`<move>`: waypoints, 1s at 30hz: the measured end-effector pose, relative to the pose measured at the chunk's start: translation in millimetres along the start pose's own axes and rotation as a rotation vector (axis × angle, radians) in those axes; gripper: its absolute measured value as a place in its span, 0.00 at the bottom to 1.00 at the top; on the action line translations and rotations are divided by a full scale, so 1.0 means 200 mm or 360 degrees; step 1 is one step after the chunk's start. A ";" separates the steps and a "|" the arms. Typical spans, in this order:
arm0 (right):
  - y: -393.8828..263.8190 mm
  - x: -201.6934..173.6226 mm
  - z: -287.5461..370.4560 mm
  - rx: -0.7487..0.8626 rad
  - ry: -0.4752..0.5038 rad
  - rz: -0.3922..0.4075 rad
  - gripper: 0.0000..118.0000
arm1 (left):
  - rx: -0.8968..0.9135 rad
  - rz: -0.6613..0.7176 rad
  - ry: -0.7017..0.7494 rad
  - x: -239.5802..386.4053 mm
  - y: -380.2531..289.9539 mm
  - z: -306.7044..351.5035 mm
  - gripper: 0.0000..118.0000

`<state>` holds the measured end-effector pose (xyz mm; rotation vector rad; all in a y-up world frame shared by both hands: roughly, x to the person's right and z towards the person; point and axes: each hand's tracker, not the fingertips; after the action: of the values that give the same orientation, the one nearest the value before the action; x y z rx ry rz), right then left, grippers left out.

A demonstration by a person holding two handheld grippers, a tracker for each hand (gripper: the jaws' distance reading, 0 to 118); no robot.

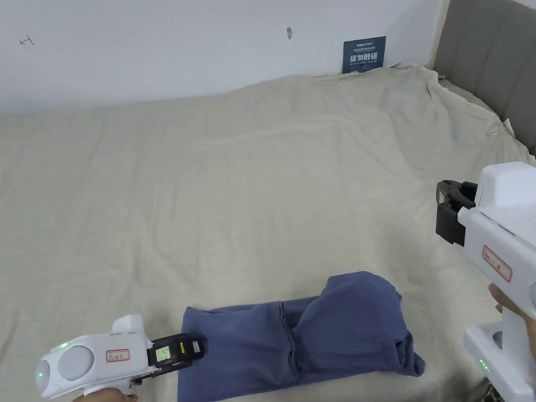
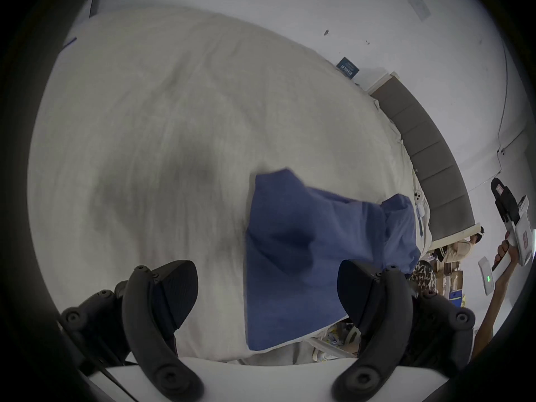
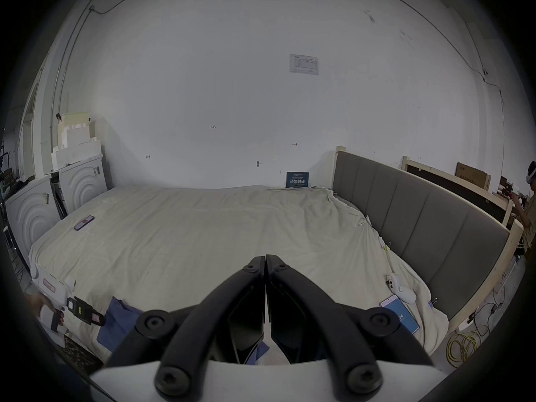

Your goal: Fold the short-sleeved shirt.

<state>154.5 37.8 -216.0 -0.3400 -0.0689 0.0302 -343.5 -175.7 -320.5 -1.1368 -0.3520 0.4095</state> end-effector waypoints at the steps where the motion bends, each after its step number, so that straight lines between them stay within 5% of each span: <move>1: 0.00 0.00 -0.01 -0.0007 0.0005 -0.0007 0.00 | -0.0005 -0.0005 -0.0021 -0.01 -0.01 -0.03 0.83; 6: -0.03 0.00 -0.03 -0.0036 0.0002 -0.0014 0.00 | 0.0031 -0.0101 -0.0083 0.08 -0.01 -0.08 0.64; 11: -0.04 -0.01 -0.01 -0.0052 0.0001 -0.0017 0.00 | -0.0003 -0.0172 -0.0017 0.11 0.00 -0.12 0.15; 21: -0.01 -0.01 -0.02 -0.0032 0.0020 -0.0019 0.00 | 0.0089 -0.0042 -0.0050 0.10 0.01 0.08 0.09; 30: 0.01 -0.05 -0.02 -0.0008 0.0076 -0.0020 0.00 | 0.0218 0.0079 0.0232 -0.11 0.01 0.49 0.09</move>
<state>144.7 37.4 -221.7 -0.3449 -0.0239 0.0098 -408.2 -107.2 -285.5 -1.0362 -0.1659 0.3864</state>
